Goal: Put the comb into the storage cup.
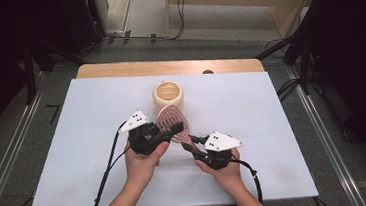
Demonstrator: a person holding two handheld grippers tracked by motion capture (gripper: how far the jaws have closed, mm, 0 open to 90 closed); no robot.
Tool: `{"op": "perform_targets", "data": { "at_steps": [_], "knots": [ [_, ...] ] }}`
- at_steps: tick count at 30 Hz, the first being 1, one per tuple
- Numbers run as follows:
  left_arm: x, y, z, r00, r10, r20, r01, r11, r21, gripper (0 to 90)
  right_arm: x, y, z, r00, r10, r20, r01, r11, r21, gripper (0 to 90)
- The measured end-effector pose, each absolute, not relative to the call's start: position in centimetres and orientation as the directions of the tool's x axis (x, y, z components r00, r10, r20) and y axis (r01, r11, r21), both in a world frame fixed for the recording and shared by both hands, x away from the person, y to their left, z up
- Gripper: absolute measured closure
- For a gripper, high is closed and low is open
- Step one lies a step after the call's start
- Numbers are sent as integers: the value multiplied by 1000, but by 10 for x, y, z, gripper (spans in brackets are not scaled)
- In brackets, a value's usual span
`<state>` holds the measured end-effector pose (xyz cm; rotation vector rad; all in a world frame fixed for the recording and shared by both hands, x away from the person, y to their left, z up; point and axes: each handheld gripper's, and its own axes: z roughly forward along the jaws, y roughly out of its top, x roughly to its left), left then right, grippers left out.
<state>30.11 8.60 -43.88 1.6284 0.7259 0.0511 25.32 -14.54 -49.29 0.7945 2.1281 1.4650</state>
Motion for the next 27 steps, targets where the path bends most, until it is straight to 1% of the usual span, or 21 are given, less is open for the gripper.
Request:
{"op": "perform_targets", "data": {
  "at_steps": [2,3,4,5,7,8,9,10,14,15,16,19,20,21,27],
  "knots": [
    [300,86,-438,804,470,-363,419,-15,908,645,253,-145,-493,-741,671,-32,210,276,938,675],
    [300,86,-438,809,465,-360,414,-16,910,649,254,-145,-494,-745,667,-20,213,266,940,661],
    [300,86,-438,808,468,-359,414,-17,910,650,255,-147,-493,-755,656,0,214,246,945,621],
    [300,86,-438,808,468,-359,414,-17,910,650,255,-147,-493,-755,656,0,214,246,945,621],
    [301,87,-438,809,454,-374,420,-1,908,650,256,-149,-491,-774,631,47,225,205,953,517],
    [300,87,-437,811,452,-370,414,2,910,650,257,-152,-489,-782,620,68,230,185,955,436],
    [299,87,-436,813,456,-363,406,4,914,651,257,-154,-488,-780,621,73,234,182,955,401],
    [298,87,-435,815,457,-356,399,3,917,651,257,-154,-488,-780,621,73,234,182,955,401],
    [298,87,-434,821,461,-338,385,-9,923,650,259,-158,-487,-761,643,86,253,172,952,233],
    [298,88,-434,821,465,-332,382,-13,924,650,259,-159,-487,-753,652,86,255,169,952,150],
    [298,88,-434,820,469,-328,378,-13,926,651,259,-160,-486,-731,678,82,256,162,953,88],
    [299,91,-432,819,472,-325,373,-9,928,651,258,-164,-485,-726,682,93,254,139,957,71],
    [299,91,-432,820,473,-322,369,-8,929,651,258,-165,-484,-729,678,93,251,138,958,22],
    [300,92,-431,818,478,-319,368,-9,930,651,259,-167,-484,-740,665,99,252,137,958,0],
    [302,98,-429,817,485,-313,363,-9,932,651,257,-174,-483,-735,668,118,258,114,959,0]
  ]
}}
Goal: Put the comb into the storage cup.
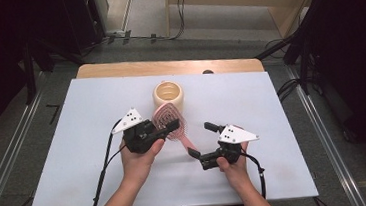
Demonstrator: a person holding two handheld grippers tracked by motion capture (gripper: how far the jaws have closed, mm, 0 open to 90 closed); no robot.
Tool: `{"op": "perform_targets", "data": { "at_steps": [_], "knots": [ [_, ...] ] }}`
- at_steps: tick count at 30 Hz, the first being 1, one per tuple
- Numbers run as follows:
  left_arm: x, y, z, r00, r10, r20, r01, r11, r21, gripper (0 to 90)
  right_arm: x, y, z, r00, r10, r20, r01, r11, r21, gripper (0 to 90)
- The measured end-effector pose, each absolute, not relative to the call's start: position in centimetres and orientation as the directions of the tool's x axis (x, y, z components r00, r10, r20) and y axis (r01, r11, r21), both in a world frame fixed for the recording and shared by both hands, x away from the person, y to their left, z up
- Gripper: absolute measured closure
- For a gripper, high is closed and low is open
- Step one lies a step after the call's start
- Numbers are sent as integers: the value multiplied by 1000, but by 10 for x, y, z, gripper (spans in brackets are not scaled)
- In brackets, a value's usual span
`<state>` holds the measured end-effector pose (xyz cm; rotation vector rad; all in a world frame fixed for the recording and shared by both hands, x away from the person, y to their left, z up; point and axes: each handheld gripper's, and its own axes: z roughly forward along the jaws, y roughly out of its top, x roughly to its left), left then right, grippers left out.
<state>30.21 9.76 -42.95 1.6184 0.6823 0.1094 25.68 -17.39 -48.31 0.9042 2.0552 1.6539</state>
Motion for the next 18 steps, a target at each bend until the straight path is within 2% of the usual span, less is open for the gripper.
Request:
{"op": "perform_targets", "data": {
  "at_steps": [18],
  "knots": [
    [309,108,-424,808,501,-309,355,5,935,651,249,-213,-490,-692,715,100,248,105,963,0]
  ]
}}
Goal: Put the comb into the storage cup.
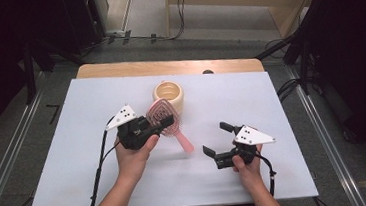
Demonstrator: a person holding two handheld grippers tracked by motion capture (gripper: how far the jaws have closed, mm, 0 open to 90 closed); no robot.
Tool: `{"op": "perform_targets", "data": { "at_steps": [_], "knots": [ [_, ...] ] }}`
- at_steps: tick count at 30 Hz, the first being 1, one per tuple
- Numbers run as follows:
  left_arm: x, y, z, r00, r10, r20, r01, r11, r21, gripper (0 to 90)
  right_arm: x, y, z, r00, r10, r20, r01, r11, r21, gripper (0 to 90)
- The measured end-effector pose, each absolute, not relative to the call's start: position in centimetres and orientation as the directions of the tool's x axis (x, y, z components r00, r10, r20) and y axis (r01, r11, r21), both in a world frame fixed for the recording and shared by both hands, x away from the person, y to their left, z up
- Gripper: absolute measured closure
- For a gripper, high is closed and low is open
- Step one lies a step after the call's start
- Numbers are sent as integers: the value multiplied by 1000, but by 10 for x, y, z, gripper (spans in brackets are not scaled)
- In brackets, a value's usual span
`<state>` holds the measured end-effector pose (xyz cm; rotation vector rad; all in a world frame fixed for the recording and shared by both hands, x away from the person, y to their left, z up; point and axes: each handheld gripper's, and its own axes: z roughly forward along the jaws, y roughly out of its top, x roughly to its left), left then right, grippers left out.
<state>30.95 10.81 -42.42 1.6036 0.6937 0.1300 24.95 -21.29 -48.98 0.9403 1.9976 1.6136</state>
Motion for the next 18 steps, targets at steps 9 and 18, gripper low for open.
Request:
{"op": "perform_targets", "data": {
  "at_steps": [9,18],
  "knots": [
    [312,110,-419,806,506,-307,352,8,936,651,245,-230,-493,-669,737,98,257,105,961,0],
    [316,114,-416,804,514,-300,347,5,938,652,240,-246,-494,-650,754,100,260,97,961,0]
  ]
}}
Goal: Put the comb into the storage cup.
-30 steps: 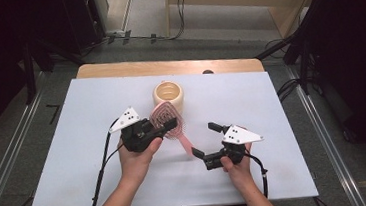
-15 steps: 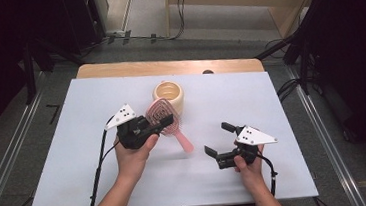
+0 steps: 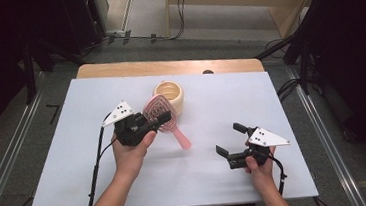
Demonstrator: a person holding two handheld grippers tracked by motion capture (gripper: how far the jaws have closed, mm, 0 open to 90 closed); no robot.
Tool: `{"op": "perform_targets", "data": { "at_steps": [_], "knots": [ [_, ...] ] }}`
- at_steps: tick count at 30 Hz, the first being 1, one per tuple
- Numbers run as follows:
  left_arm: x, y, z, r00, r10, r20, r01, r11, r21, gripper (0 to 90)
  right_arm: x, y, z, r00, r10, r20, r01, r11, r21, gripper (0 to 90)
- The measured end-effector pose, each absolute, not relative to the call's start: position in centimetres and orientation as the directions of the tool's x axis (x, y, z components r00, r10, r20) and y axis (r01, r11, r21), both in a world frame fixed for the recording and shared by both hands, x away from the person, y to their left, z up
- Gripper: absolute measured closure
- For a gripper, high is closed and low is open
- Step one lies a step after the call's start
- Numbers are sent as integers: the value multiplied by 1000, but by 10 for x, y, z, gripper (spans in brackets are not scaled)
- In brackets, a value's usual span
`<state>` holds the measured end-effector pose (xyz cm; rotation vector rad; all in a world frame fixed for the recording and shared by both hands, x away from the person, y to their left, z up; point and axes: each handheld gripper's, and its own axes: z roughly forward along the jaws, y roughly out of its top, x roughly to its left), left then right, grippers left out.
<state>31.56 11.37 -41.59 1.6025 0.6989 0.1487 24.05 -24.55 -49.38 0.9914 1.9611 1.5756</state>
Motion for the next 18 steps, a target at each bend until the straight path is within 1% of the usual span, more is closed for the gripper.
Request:
{"op": "perform_targets", "data": {
  "at_steps": [18],
  "knots": [
    [324,125,-406,792,536,-293,336,18,942,652,234,-273,-499,-611,785,98,265,86,960,0]
  ]
}}
